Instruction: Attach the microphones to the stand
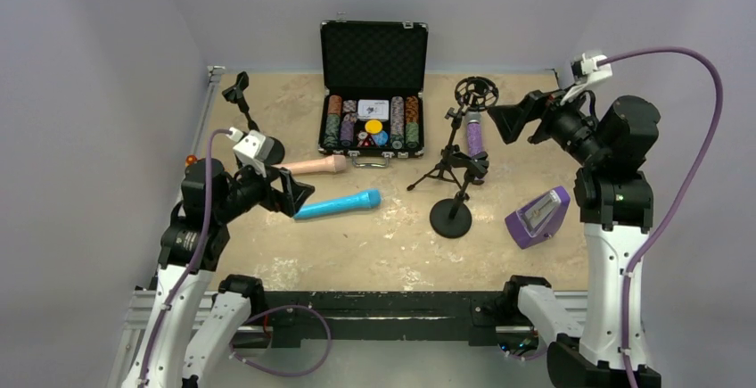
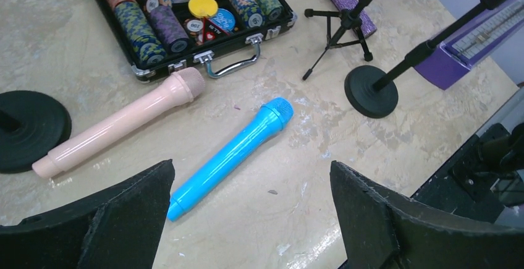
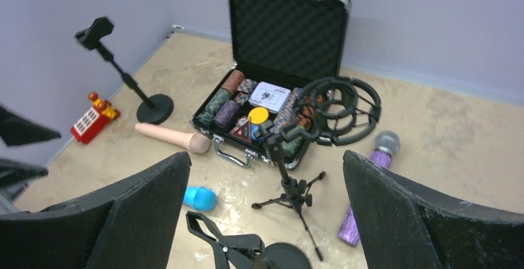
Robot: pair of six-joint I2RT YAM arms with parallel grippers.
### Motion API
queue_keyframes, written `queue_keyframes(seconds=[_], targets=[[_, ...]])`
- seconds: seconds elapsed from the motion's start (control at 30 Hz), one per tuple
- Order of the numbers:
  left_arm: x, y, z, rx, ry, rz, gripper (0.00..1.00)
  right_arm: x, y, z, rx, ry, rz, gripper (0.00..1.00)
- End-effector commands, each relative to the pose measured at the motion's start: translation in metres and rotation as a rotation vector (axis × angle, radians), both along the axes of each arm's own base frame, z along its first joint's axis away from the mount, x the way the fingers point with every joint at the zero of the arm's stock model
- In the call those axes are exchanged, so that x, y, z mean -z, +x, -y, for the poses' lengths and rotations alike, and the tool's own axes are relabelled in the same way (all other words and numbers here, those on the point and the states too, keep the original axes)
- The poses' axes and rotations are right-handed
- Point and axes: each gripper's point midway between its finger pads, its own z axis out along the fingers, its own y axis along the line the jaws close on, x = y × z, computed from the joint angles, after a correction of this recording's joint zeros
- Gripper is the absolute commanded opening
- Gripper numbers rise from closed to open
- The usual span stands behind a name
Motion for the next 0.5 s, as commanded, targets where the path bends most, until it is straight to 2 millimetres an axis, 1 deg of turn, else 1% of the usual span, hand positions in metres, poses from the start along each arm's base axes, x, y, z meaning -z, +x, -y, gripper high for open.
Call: queue_keyframes(seconds=[0.0,0.07,0.17,0.23,0.3,0.47], targets=[[-0.017,0.003,0.014,0.141,0.039,0.123,0.99,-0.012,-0.026,-0.032,-0.278,-0.196,0.179,0.99],[-0.019,0.007,0.015,0.145,0.037,0.155,1.00,-0.004,-0.036,-0.045,-0.412,-0.277,0.226,0.99],[-0.014,0.009,0.020,0.197,0.052,0.164,1.00,0.003,-0.045,-0.056,-0.505,-0.328,0.244,0.99],[-0.004,0.009,0.026,0.278,0.095,0.156,1.00,0.007,-0.053,-0.063,-0.580,-0.330,0.250,0.99],[0.009,0.009,0.029,0.323,0.142,0.108,1.00,0.011,-0.056,-0.067,-0.638,-0.336,0.261,0.99],[0.040,0.010,0.039,0.420,0.345,0.034,1.00,0.014,-0.054,-0.072,-0.699,-0.337,0.284,0.99]])
